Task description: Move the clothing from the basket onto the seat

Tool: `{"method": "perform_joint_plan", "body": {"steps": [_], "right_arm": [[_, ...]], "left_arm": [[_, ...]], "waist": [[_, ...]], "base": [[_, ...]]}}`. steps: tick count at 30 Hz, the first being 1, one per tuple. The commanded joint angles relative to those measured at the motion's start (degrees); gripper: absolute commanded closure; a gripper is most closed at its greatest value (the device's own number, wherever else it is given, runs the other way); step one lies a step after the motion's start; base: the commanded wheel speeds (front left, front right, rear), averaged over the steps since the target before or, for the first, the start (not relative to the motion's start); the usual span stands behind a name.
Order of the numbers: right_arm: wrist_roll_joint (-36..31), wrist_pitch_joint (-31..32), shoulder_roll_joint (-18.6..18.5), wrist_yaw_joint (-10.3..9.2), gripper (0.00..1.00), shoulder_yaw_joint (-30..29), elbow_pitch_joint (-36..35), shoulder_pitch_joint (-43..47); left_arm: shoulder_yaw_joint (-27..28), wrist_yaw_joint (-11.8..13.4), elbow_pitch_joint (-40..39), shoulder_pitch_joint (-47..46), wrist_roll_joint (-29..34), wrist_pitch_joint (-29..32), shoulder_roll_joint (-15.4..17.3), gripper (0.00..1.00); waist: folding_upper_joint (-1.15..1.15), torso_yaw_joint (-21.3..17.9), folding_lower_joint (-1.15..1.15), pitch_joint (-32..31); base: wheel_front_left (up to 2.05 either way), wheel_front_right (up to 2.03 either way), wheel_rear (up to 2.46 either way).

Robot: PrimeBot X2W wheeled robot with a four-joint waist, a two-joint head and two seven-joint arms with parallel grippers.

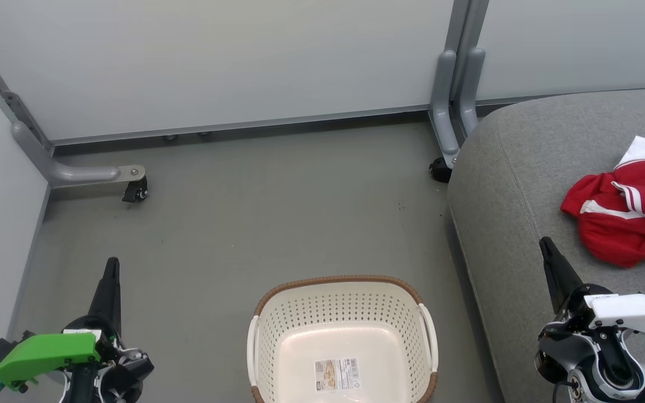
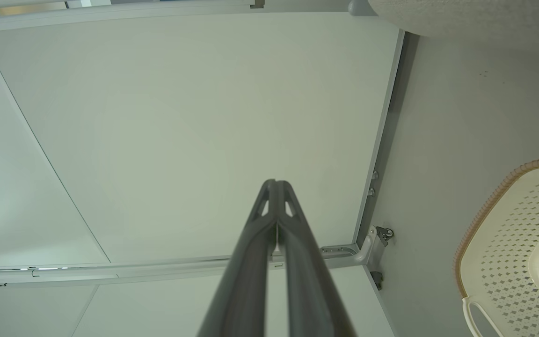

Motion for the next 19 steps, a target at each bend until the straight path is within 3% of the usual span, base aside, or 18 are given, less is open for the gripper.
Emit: {"method": "perform_joint_plan", "body": {"steps": [1, 19], "right_arm": [[-0.11, 0.23, 0.02, 0.02, 1.00, -0.11, 0.13, -0.37], [-0.51, 0.60, 0.32, 0.02, 1.00, -0.54, 0.16, -0.41]], "left_arm": [[0.24, -0.36, 0.08, -0.86, 0.00, 0.20, -0.11, 1.00], [0.57, -0.32, 0.11, -0.90, 0.41, 0.48, -0.42, 1.00]], "waist": [[0.00, 0.00, 0.00, 0.00], [0.00, 0.00, 0.00, 0.00]], "base": [[0.00, 0.00, 0.00], [0.00, 0.00, 0.00]]}}
